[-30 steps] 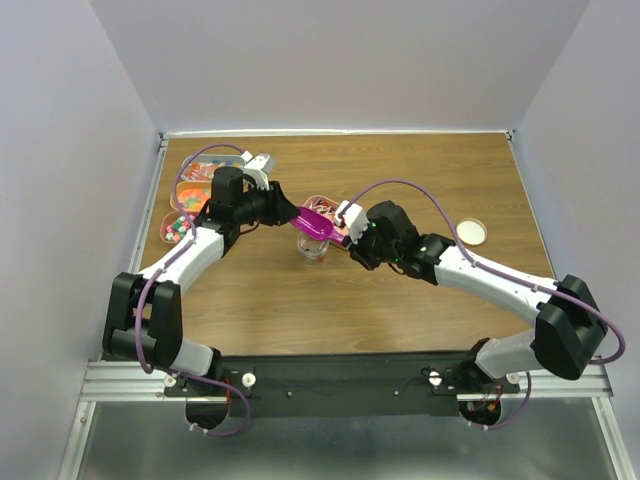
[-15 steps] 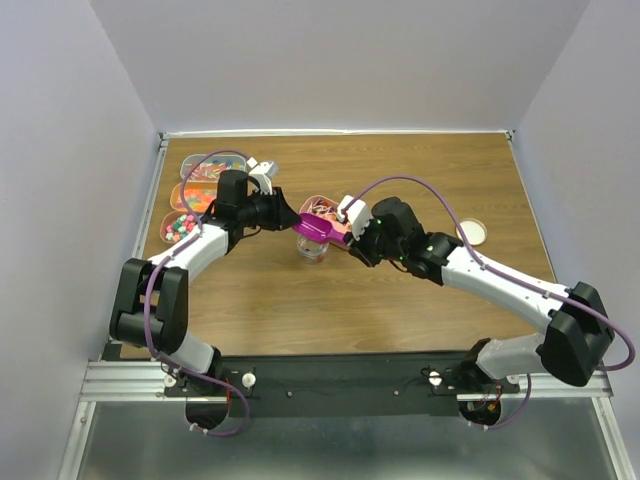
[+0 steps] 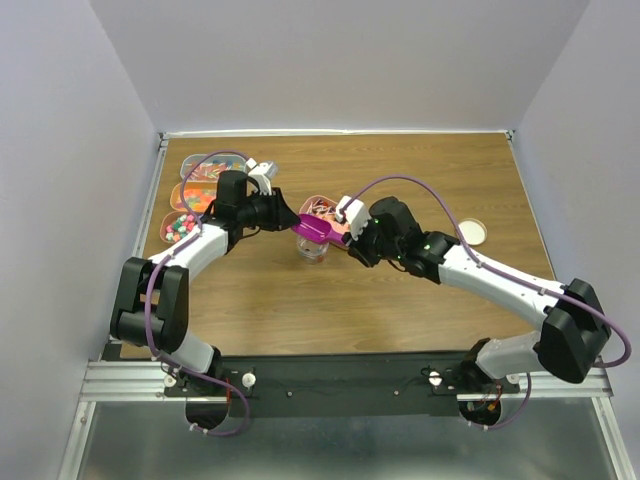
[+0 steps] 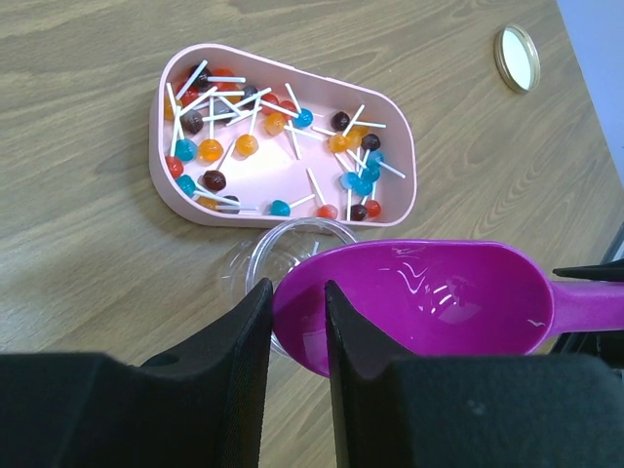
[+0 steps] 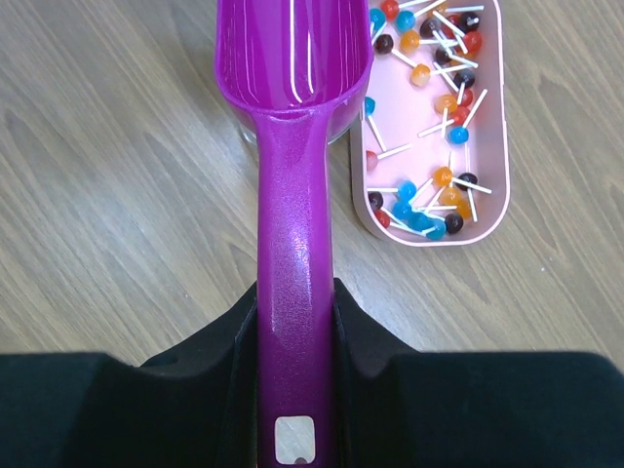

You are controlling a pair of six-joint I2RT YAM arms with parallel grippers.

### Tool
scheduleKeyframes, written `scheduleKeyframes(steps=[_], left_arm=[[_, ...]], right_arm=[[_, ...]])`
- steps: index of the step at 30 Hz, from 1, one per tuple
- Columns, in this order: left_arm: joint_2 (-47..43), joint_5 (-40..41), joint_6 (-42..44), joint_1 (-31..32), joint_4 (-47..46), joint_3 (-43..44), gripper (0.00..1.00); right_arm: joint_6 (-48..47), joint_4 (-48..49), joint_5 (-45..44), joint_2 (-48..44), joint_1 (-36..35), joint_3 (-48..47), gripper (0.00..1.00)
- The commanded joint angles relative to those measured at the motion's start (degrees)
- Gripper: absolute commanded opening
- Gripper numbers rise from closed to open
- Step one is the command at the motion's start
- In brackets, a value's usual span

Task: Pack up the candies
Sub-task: Adjust the spatula.

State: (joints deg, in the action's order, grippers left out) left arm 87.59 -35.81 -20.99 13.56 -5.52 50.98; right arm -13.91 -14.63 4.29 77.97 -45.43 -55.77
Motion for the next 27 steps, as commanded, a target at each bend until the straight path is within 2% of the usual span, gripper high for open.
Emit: scheduleKeyframes(steps=[1,7,10,12,13,19,27], left_arm=[[-1.5,-11.8,-2.8,2.0,-0.3,-0.9,0.33],[-1.2,-12.8,-3.2,2.0,-0.8,-1.1,0.33],[-1.1,-12.9,-3.4,2.0,-0.9,-1.1,0.33],[-1.2,-12.6,-3.4,2.0,-1.0,-1.1,0.33],[-1.2,-12.4,-3.5,2.0,-1.0,-1.1,0.36],[-1.4,-6.3,-1.3,1.4,2.4,1.2,0.55],[-1.2,7.5,2.2,0.1,11.2,9.6,0.68]], right_arm=[[1.1,6.9,-0.7,2.2,-0.4,-2.1,0.17],[0.9,6.8,-1.0,2.9,-0.4,-2.2,0.18],[0.9,6.8,-1.0,3.6,-0.5,-2.6,0.13],[0.8,6.8,-1.0,3.5,-0.4,-2.9,0.04],[0.9,6.9,-1.0,3.5,-0.4,-3.0,0.01],[-0.8,4.6,-7.3,1.4,-0.4,-3.9,0.01],[-3.7,-4.5,-10.6,1.1,3.6,-8.1,0.01]])
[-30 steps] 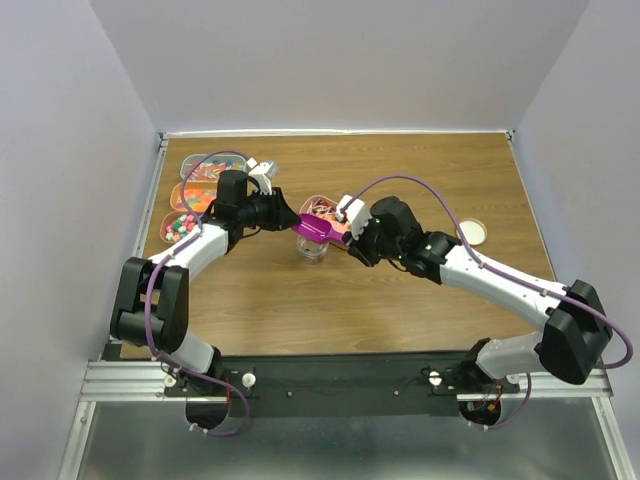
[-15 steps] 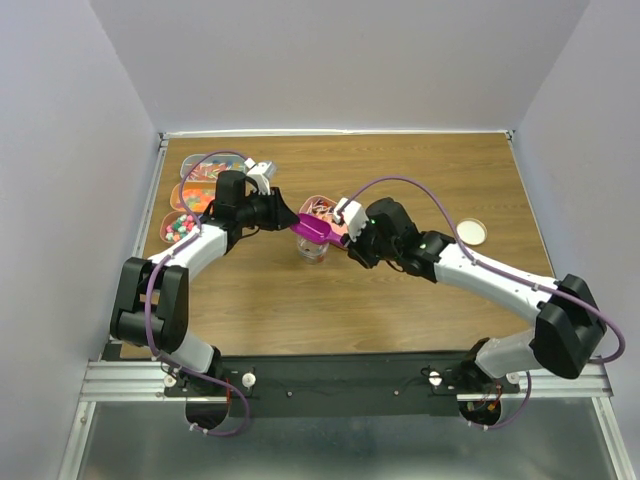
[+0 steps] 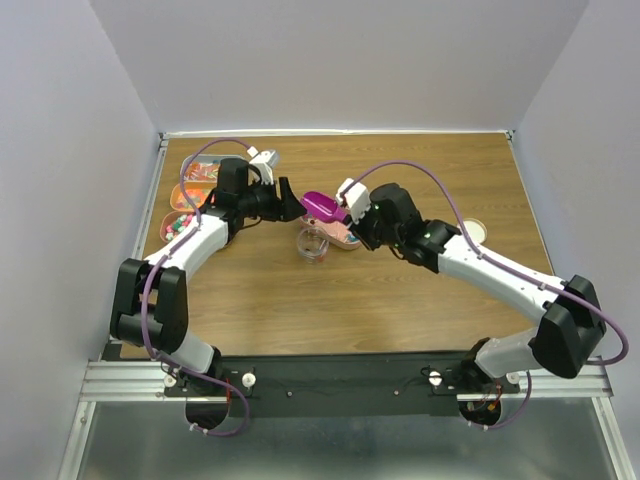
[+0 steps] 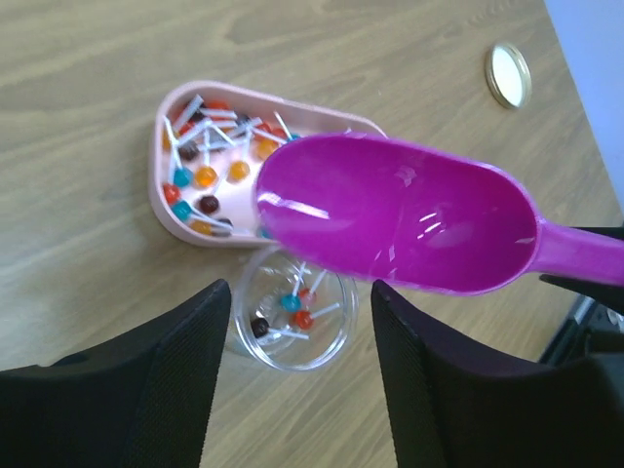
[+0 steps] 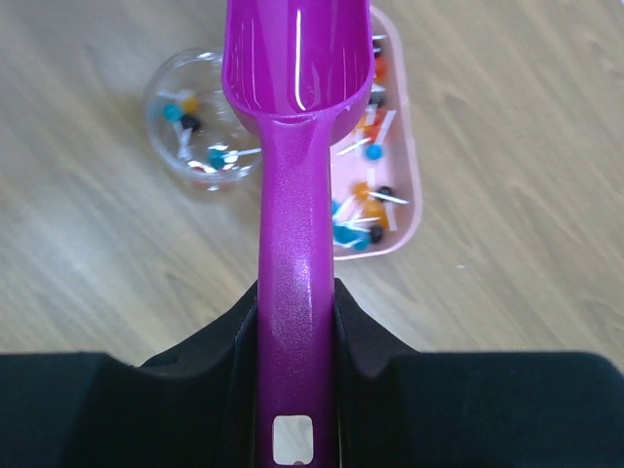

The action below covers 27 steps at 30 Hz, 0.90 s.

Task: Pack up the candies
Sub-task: Adjust the spatula, then scoop the fake candies from the storage box.

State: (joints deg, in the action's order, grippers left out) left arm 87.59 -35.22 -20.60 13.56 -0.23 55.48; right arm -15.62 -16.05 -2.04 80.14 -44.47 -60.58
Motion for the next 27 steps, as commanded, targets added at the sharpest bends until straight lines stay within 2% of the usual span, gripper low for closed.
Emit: scheduleKeyframes(steps=[1,6,13,20,27], left_arm=[[-1.1,7.8,1.8,0.1,6.0,5.9,0.70],[0.6,12.4,1.7,0.1,5.9,10.2,0.72],[7.1,14.0,2.1,0.3,5.8,14.1,0.75],[12.9,16.6,2.9,2.3,7.0,19.3,0.77],[18.4,17.9,3.4,4.2,6.9,22.6,0.77]], right_arm=[[-2.3,-5.3,-3.9,-0.9,3.2,-3.8,0.01],[-3.4,-13.9,1.0,2.6,7.0,-8.1,0.01],[-4.6,-26.7,6.6,9.5,9.2,-16.4,0.01],[-3.7,-37.4,7.6,16.4,9.4,-26.2,0.01],[-2.6,-43.7,5.7,20.4,9.4,-30.4,0.01]])
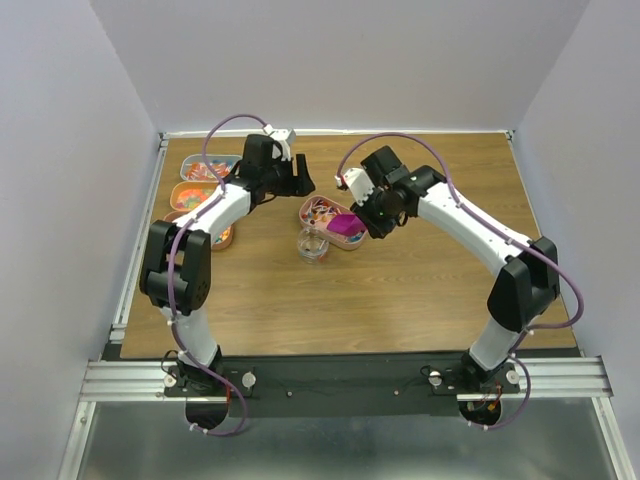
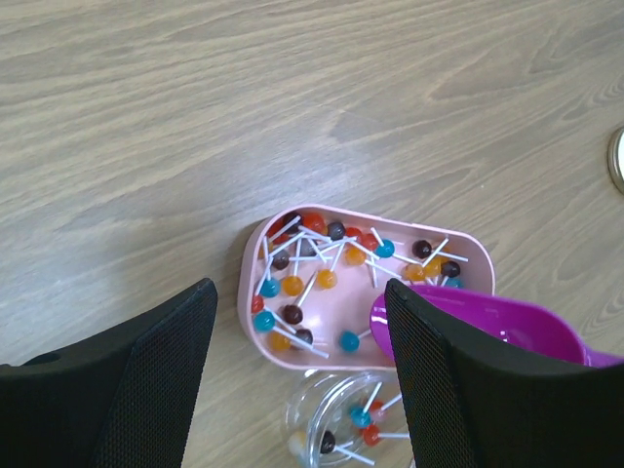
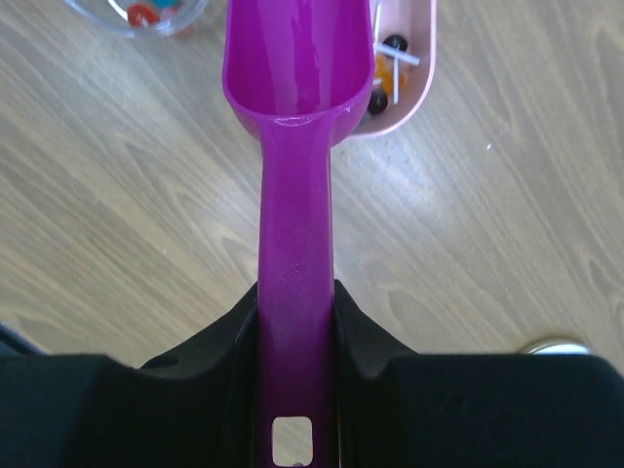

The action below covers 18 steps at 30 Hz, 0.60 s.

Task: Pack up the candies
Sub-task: Scoop the fake candies from the storage box.

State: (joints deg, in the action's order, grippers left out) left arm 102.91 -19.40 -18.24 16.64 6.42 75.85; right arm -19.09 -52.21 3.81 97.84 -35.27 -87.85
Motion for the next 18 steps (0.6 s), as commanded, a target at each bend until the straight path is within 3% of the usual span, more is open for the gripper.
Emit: scheduleKeyframes(steps=[1,18], left_arm=[[3.5,2.0,0.9,1.5,0.2,2.4,0.77],[10.1,-0.5,-2.1,3.6,-3.4,2.3,0.77]], right_arm=[[1.3,-8.1,-0.6,3.0,0.2,-3.3,0.01],[4.4,-13.2,-3.5,13.1,0.7,-11.8,0.01]])
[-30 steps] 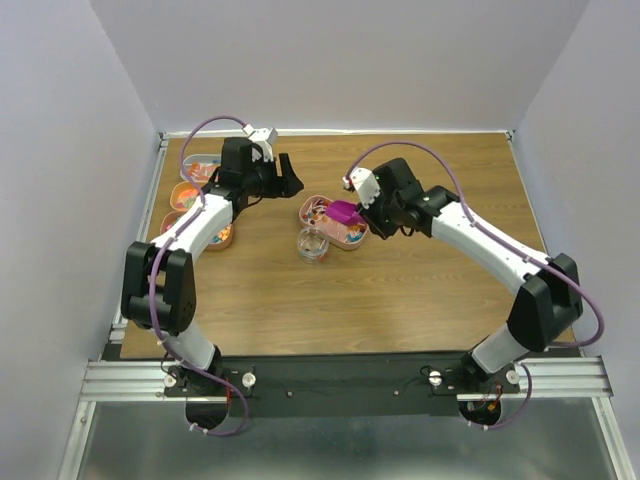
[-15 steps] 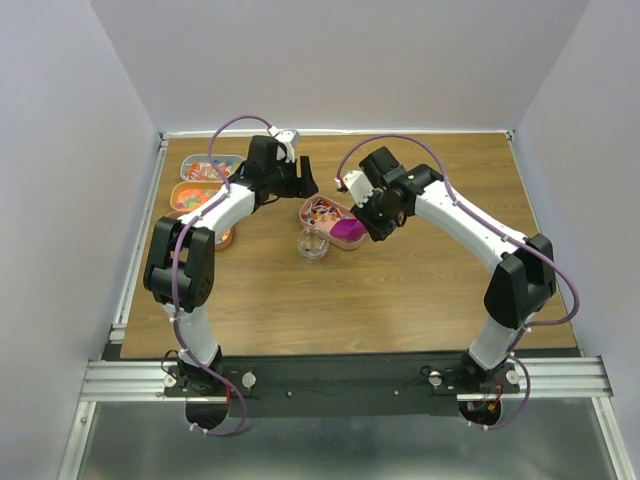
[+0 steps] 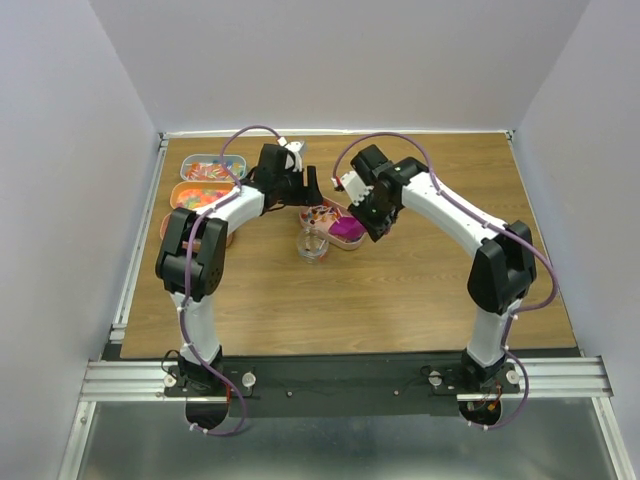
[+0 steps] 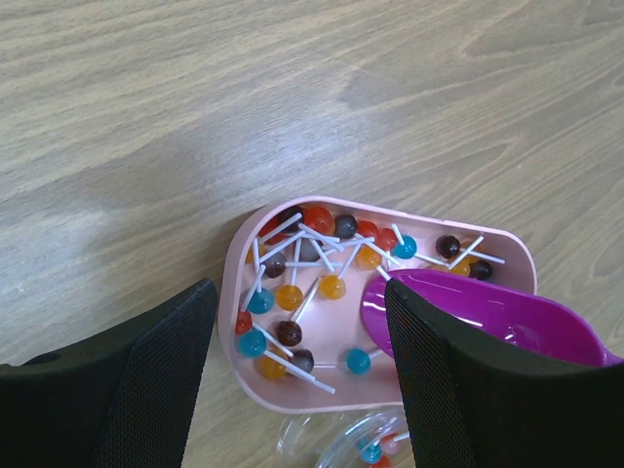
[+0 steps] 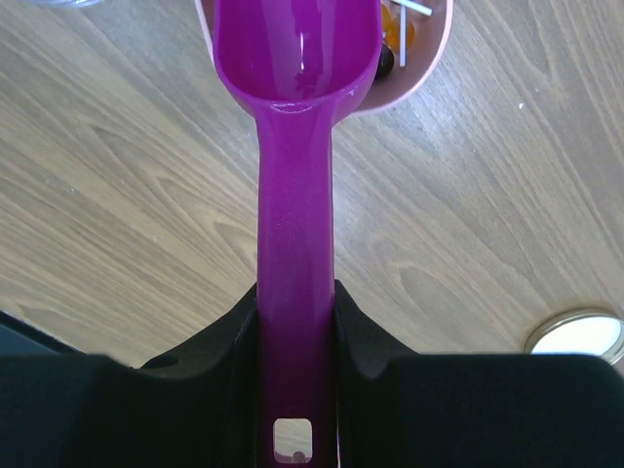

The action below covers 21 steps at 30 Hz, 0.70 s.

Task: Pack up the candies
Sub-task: Scoop the fake candies from the storage box.

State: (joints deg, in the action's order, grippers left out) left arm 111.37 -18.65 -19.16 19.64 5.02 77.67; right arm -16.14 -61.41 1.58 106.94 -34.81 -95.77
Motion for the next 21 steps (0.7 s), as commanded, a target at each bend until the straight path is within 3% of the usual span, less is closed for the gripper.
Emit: scheduleKeyframes(steps=[1,21], left_arm=[[1.8,-1.6,-1.4,0.7,-2.2,0.4,0.77],[2.8,-9.5,-7.1,0.8,-8.1,-2.7,0.74]], right_arm=[[1.8,-4.3,-1.2,4.6,0.3,-4.4,0.01],[5.8,-4.4,-1.1,13.4,0.3,-13.2,0.01]])
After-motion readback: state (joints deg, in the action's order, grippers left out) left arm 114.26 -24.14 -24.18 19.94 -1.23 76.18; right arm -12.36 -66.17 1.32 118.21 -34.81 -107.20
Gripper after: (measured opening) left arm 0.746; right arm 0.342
